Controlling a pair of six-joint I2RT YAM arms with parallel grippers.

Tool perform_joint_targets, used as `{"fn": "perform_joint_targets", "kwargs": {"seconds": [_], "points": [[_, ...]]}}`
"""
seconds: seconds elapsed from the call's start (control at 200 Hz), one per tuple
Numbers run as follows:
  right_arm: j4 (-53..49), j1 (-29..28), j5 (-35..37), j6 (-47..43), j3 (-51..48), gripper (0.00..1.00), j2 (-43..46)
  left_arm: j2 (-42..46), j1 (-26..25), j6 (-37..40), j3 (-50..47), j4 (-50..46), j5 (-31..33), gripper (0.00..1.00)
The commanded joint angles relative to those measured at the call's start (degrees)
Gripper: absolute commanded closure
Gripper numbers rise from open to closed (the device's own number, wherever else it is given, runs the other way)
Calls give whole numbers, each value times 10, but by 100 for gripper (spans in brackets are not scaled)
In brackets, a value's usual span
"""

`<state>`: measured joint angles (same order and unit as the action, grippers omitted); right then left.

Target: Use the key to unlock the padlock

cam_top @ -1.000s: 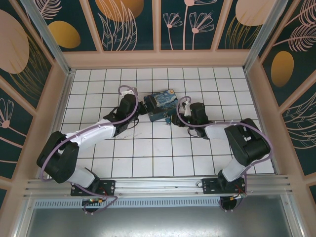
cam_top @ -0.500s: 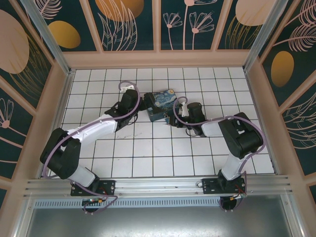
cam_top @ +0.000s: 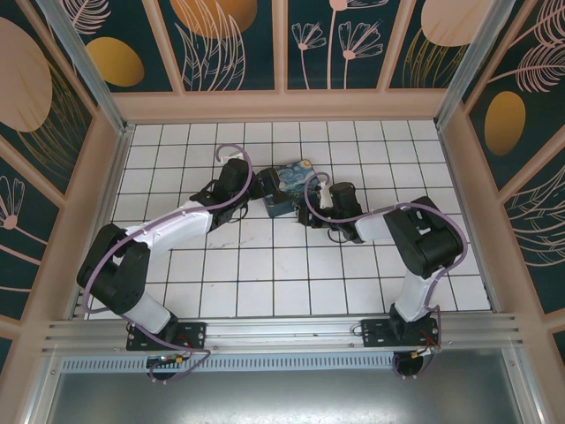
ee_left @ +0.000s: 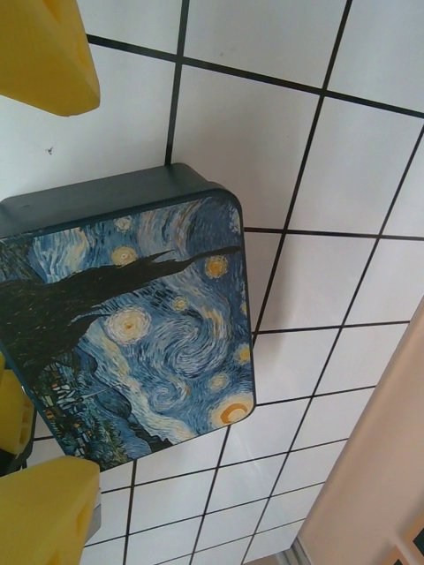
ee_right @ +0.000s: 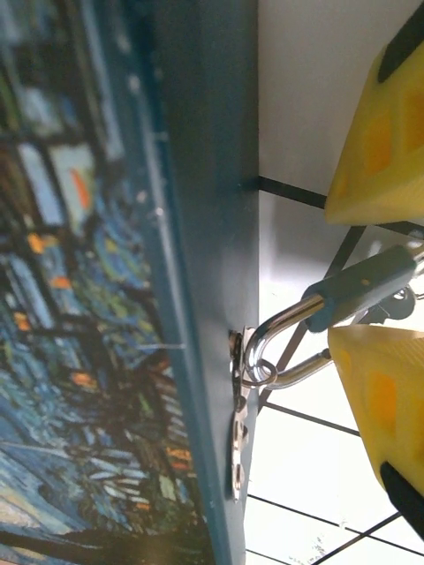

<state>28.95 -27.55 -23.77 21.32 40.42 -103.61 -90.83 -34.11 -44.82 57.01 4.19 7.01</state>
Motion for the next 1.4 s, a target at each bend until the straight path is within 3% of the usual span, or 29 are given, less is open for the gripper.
{"fn": "perform_joint_targets", "kwargs": {"seconds": [0.0, 0.34, 0.801, 0.941, 1.086, 1.396], "points": [[19, -7, -8, -4, 13, 70, -16, -11, 4, -4, 18, -10, -14, 1], [5, -7, 10, 3, 8, 100, -7, -13, 5, 21, 20, -18, -11, 1], [-39, -8, 56, 52, 3, 100, 8, -47, 5, 64, 56, -70, 3, 2], [-38, -8, 64, 54, 0, 88, 12, -55, 5, 66, 58, -68, -3, 2], [-31, -8, 62, 54, -6, 82, 14, -59, 5, 65, 58, -66, -11, 1], [-21, -7, 60, 53, -18, 77, 18, -63, 5, 65, 58, -66, -19, 1]]}}
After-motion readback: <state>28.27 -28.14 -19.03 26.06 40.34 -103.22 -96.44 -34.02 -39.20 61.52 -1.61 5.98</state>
